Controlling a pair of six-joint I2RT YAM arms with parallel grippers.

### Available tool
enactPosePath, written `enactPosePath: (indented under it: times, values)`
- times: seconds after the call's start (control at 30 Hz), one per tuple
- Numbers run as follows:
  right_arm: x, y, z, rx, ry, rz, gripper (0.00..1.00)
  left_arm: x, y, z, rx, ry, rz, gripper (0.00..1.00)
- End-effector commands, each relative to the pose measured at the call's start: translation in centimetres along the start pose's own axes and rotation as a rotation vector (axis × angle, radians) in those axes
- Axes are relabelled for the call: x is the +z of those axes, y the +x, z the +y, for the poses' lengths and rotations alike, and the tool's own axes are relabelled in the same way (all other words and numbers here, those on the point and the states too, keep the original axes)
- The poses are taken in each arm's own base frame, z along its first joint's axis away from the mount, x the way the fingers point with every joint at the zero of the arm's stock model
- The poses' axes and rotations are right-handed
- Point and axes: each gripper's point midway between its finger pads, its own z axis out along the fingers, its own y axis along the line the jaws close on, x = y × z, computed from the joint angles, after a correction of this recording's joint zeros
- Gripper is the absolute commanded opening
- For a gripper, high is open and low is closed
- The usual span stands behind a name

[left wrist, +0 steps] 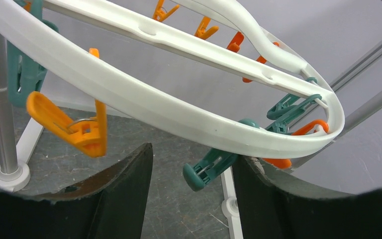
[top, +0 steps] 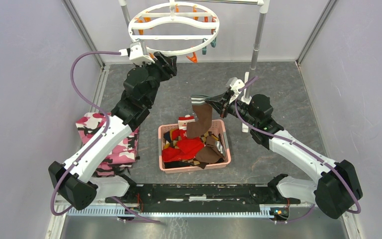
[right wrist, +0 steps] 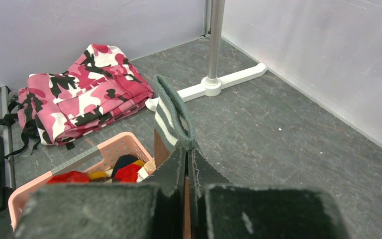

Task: Clip the socks to the hanger
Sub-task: Open the clamp at the hanger.

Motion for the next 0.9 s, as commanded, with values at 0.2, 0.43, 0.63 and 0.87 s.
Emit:
enactPosePath:
  times: [0.2,0.43,0.63,0.87]
  values:
    - [0.45,-2.29,-0.05,-0.018,-0.012,-0.055,0.00,0.57,-2.79,-1.06,-0.038,0.014,-0.070,0.55]
    - [0.43,-2.29,-0.04,-0.019,-0.012,-0.054,0.00,0.66,-2.80,-1.03,-0.038,0.007,-0.066,0.29]
    - [0.45,-2.27,0.00,-0.019,-0.014,-0.053,0.00,0.60,-2.80,-1.13,-0.043,0.010,-0.059,0.14]
    - [0.65,-2.53,0.04,-0.016,-0.020,-0.061,0.00,0.46,-2.63,-1.32,-0.042,0.022,-0.049,0.07]
